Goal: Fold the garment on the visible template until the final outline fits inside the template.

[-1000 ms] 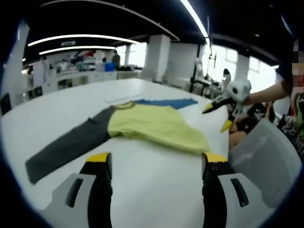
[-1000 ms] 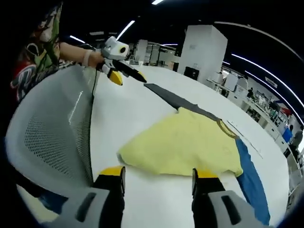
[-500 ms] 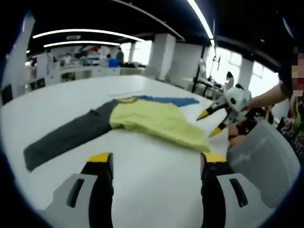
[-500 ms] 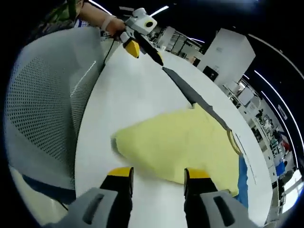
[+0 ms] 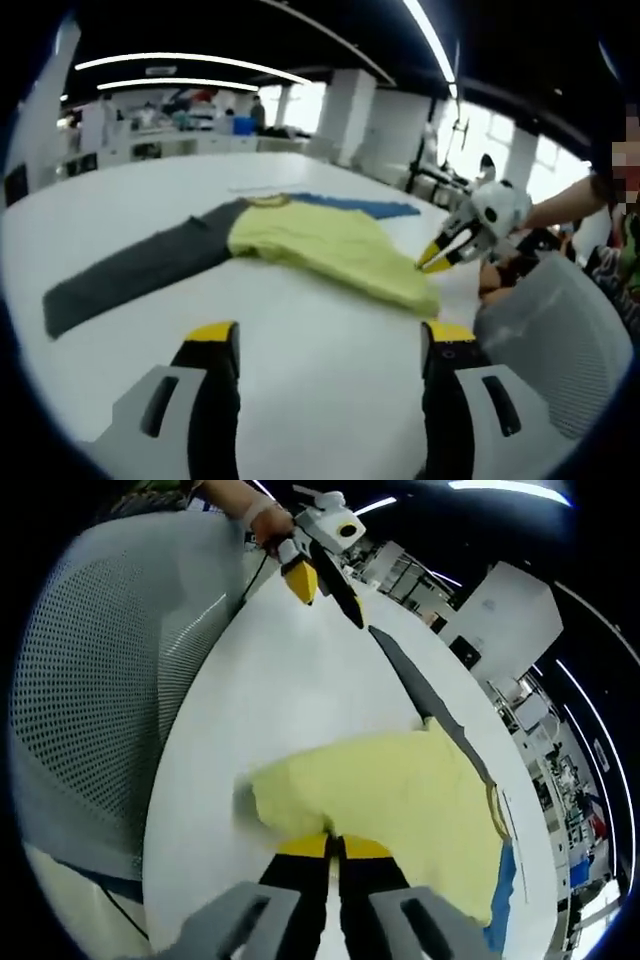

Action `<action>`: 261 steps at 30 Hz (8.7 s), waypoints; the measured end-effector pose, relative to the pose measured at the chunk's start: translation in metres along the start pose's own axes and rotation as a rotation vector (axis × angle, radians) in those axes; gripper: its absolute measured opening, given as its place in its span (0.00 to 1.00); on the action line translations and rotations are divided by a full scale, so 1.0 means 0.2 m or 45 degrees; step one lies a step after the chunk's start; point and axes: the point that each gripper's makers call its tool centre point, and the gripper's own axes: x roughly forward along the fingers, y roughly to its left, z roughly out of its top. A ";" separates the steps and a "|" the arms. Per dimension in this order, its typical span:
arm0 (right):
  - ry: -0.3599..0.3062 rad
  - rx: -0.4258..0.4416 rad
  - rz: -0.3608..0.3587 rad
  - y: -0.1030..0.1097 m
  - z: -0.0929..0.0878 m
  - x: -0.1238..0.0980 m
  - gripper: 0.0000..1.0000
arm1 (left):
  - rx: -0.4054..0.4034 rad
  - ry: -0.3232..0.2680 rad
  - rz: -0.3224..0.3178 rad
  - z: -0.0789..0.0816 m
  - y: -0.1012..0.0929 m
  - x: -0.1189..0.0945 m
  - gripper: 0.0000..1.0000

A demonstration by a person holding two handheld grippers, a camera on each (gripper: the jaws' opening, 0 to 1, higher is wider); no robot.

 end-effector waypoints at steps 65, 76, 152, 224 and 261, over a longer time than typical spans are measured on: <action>0.201 0.598 -0.329 -1.48 -0.29 0.37 0.00 | -0.132 0.034 0.014 -0.06 0.01 0.07 0.65; 0.184 0.616 -0.344 -1.48 -0.29 0.36 0.15 | -0.133 0.026 0.011 -0.05 0.00 0.08 0.65; -0.121 0.950 -0.346 -0.84 -0.37 -0.26 0.98 | 0.160 -0.009 -0.155 0.26 -0.18 0.54 0.58; -0.213 1.046 -0.360 -0.71 -0.43 -0.28 0.85 | 0.327 -0.004 0.129 0.54 0.02 1.15 0.00; -0.153 0.646 -0.244 -0.88 -0.02 0.20 0.51 | 0.264 -0.068 0.358 0.65 0.45 0.82 0.00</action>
